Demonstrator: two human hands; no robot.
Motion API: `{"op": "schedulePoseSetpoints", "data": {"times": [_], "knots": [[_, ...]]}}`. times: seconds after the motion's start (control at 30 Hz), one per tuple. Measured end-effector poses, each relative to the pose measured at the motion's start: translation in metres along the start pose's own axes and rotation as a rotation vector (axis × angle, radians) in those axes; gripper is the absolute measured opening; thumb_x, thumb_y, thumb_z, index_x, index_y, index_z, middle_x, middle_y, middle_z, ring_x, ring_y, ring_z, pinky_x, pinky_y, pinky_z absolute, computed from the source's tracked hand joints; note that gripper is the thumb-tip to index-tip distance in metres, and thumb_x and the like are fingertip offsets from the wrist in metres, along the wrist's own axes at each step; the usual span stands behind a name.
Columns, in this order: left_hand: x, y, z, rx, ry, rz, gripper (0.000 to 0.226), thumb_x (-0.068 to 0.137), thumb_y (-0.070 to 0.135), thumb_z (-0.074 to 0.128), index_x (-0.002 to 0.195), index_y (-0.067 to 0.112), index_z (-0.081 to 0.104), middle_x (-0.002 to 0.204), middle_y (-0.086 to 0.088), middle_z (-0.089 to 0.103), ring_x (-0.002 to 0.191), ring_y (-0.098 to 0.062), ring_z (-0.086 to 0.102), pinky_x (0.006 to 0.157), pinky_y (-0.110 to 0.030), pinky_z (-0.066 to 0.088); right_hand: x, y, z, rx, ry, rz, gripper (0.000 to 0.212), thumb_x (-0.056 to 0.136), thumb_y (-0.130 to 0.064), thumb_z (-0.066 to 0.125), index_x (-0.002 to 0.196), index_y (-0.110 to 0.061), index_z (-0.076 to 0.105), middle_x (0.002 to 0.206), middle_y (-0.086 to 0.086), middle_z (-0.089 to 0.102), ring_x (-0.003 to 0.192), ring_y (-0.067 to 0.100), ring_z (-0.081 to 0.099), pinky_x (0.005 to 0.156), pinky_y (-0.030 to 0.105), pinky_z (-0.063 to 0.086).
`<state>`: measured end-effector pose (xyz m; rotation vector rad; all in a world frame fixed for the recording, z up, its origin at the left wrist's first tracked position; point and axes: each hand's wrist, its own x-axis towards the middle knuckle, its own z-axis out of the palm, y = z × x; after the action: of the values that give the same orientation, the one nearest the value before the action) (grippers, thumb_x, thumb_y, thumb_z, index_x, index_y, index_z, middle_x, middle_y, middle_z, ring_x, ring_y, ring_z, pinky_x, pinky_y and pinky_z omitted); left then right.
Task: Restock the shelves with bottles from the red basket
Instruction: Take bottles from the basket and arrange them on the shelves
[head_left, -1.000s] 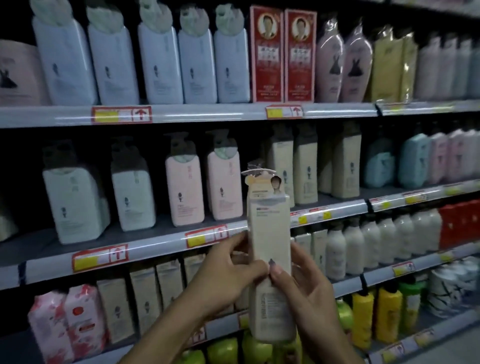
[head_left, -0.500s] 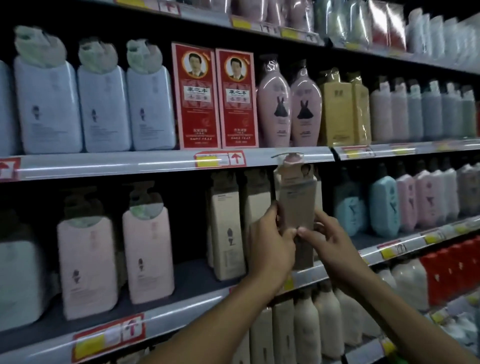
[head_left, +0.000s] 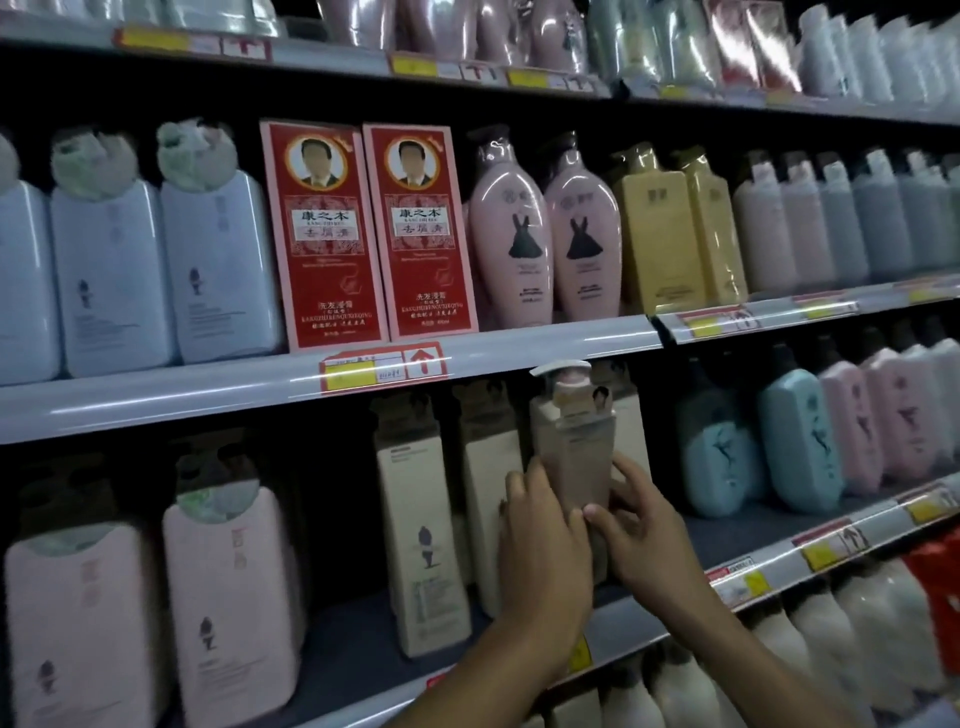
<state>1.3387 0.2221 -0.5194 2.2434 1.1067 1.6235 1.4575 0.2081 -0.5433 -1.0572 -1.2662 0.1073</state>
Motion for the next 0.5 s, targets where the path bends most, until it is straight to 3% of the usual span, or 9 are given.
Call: {"op": "schedulePoseSetpoints", "data": {"times": [0.13,0.23,0.3,0.37,0.5], "knots": [[-0.001,0.008,0.002,0.065,0.028,-0.019,0.052,0.096,0.025,0.054,0.144,0.029,0.033,0.134,0.008,0.050,0.125,-0.015,0.049,0.100,-0.037,0.049,-0.001,-0.003,0.002,-0.060,0.038,-0.055,0.040,0.093,-0.004,0.063,0.123,-0.030,0.055,0.107,-0.015,0.071,0.092,-0.006,0.068,0.072,0.009,0.052],[-0.003,0.014,0.005,0.086,0.046,-0.042,0.040,0.099,0.028,0.046,0.138,0.029,0.038,0.126,0.004,0.051,0.119,-0.019,0.052,0.094,-0.040,0.050,0.000,-0.005,0.007,-0.098,0.056,-0.125,0.026,0.099,-0.013,0.057,0.114,-0.032,0.060,0.104,-0.008,0.069,0.090,0.003,0.068,0.073,0.019,0.054],[-0.003,0.018,0.006,0.068,0.051,-0.055,0.030,0.101,0.033,0.041,0.130,0.028,0.045,0.119,0.003,0.054,0.113,-0.020,0.053,0.090,-0.040,0.050,0.004,-0.003,0.010,-0.107,0.095,-0.103,0.014,0.102,-0.022,0.052,0.096,-0.032,0.060,0.091,-0.005,0.068,0.086,0.012,0.065,0.070,0.028,0.051],[-0.002,0.022,0.005,0.043,0.049,-0.050,0.023,0.102,0.032,0.040,0.122,0.025,0.050,0.111,0.002,0.056,0.106,-0.019,0.055,0.087,-0.038,0.050,0.008,-0.002,0.012,-0.106,0.144,-0.068,0.020,0.102,-0.028,0.051,0.082,-0.029,0.055,0.081,0.000,0.063,0.081,0.016,0.062,0.067,0.030,0.045],[0.001,0.023,0.001,0.007,0.067,-0.022,0.020,0.101,0.027,0.043,0.117,0.023,0.054,0.105,0.002,0.061,0.098,-0.017,0.059,0.081,-0.038,0.054,0.006,-0.009,0.010,-0.153,0.171,-0.074,0.015,0.101,-0.026,0.053,0.087,-0.023,0.060,0.084,0.004,0.058,0.078,0.001,0.055,0.062,0.010,0.038]]}}
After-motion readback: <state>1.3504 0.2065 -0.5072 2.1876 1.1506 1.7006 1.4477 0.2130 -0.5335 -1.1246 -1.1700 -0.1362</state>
